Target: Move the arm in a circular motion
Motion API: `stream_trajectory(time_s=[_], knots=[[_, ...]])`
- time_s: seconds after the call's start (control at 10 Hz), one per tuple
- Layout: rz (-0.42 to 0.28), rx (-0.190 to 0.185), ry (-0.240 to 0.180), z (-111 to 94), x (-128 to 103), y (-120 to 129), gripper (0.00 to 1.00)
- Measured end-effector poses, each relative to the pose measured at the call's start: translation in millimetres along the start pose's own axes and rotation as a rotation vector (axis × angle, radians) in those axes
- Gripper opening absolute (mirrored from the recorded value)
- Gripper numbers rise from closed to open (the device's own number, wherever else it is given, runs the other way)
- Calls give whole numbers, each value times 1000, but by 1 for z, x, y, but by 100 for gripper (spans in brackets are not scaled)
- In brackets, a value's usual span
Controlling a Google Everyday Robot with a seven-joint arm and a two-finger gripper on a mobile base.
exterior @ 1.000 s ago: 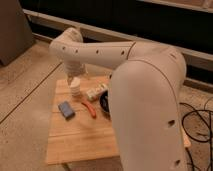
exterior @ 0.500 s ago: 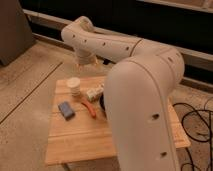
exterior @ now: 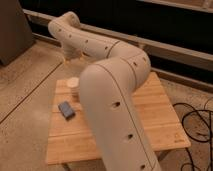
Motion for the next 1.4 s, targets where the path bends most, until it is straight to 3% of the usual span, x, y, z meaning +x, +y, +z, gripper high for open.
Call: stream_trajectory(time_s=[0.2,0.3,0.4,0.6,0.8,1.0,1.2,1.4], knots=[[-63,-54,-16,-4,6,49,65],[-96,-60,-25,-8,16,68,65],[-134,-46,-35,-13,32,79,65],[-191,16,-50,-27,72,82,65],[-185,124,-52,-42,119,51,65],[-106,181,-41,-52,149,14,65],[13,216,-28,-65,167,-32,65],[121,232,-17,-75,167,-75,65]])
